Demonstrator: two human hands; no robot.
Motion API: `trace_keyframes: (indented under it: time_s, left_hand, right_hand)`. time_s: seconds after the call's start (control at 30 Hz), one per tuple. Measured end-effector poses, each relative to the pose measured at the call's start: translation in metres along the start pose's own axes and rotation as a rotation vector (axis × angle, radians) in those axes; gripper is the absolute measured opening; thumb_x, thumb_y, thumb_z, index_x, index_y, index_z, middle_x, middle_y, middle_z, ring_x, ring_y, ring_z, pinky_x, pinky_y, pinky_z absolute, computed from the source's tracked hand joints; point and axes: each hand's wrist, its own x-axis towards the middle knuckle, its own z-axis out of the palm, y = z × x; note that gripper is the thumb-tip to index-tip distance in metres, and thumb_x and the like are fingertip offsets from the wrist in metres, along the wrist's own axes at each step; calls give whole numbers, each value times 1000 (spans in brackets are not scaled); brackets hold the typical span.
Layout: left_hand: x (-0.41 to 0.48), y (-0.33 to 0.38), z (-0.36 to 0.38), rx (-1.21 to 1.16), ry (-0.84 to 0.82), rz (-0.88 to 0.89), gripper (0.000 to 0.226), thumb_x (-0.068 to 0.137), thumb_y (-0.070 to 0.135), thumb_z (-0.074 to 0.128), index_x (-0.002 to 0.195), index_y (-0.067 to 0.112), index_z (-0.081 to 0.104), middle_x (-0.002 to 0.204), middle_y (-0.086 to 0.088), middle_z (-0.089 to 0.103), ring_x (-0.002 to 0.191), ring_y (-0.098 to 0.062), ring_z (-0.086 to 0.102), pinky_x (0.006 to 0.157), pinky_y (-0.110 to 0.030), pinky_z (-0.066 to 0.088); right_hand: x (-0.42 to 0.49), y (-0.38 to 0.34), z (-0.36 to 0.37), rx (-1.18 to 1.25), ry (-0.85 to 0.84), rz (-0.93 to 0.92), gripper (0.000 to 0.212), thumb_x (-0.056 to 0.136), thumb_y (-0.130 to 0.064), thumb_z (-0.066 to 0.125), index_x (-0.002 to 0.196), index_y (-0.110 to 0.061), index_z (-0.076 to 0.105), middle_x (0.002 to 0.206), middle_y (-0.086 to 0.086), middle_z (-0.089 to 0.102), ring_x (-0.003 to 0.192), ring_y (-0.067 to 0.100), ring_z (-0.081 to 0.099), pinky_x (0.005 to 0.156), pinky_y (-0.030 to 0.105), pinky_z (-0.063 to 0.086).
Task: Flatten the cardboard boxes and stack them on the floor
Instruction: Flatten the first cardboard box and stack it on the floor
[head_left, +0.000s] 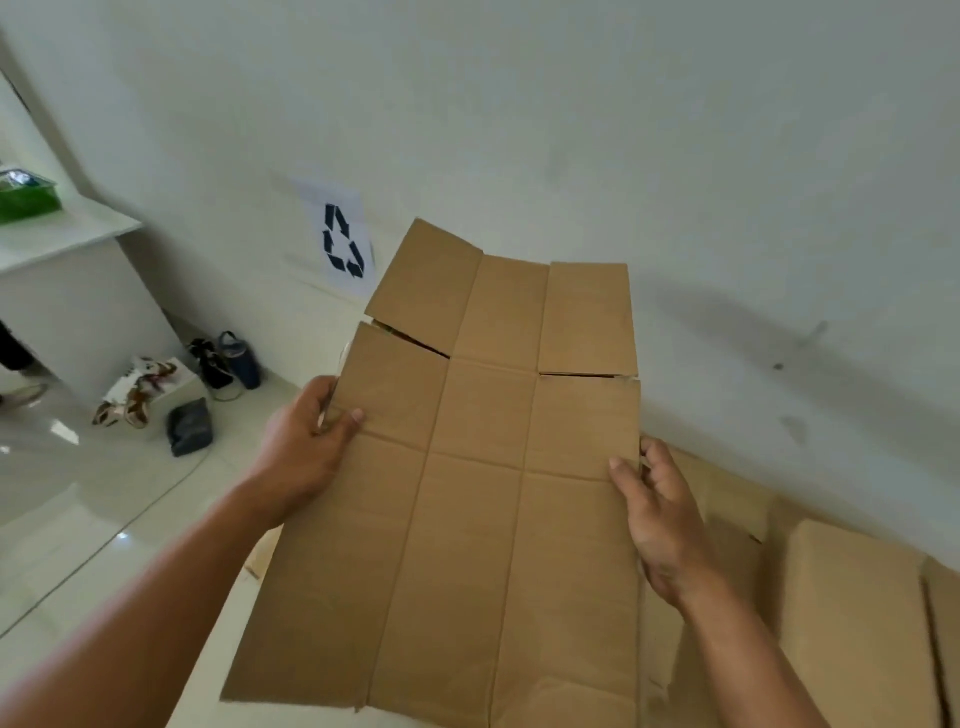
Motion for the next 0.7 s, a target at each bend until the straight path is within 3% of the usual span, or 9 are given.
trace_keyframes:
  time_s: [0.17, 0.33, 0.4, 0.53, 0.7]
  left_hand:
    - [60, -35, -60, -19, 10, -35, 23, 97, 30, 60, 119, 26, 56, 107, 2, 67, 89, -20, 70, 75, -45, 61]
    - [127, -89, -128, -65, -38, -62, 20, 96, 32, 61, 116, 26, 57, 107, -1, 70, 86, -22, 72, 68, -40, 61]
    - [153, -113, -156, -84, -68, -65, 22, 96, 32, 61, 116, 26, 57, 107, -1, 70, 86, -22, 73, 66, -40, 61]
    - [198, -162, -216, -72, -137, -45, 23, 96, 32, 62, 117, 27, 57, 107, -1, 70, 87, -23, 72, 73, -47, 62]
    - [250, -209, -281, -16, -224, -56, 26, 96, 30, 61, 121, 23, 55, 105, -2, 68, 85, -21, 71, 65, -37, 59]
  right_hand:
    - [39, -23, 82, -92, -49, -17, 8, 96, -30, 57, 89, -27, 58, 77, 10, 51, 70, 24, 43, 63, 42, 40]
    - [60, -33, 178, -107, -23, -51, 6, 99, -21, 54, 95, -24, 57, 68, -4, 52, 60, 13, 43, 56, 29, 39]
    - [61, -34, 221, -135, 27, -58, 4, 99, -20, 54, 96, -21, 57, 66, -9, 56, 60, 5, 47, 58, 24, 41]
    - [51, -30, 315, -181, 111, -12, 8, 99, -24, 53, 102, -17, 56, 84, 17, 62, 76, 20, 53, 70, 35, 46]
    - [43, -20, 421, -294, 187, 101, 12, 102, -27, 46, 111, -24, 53, 105, -1, 67, 95, 19, 63, 85, 41, 50]
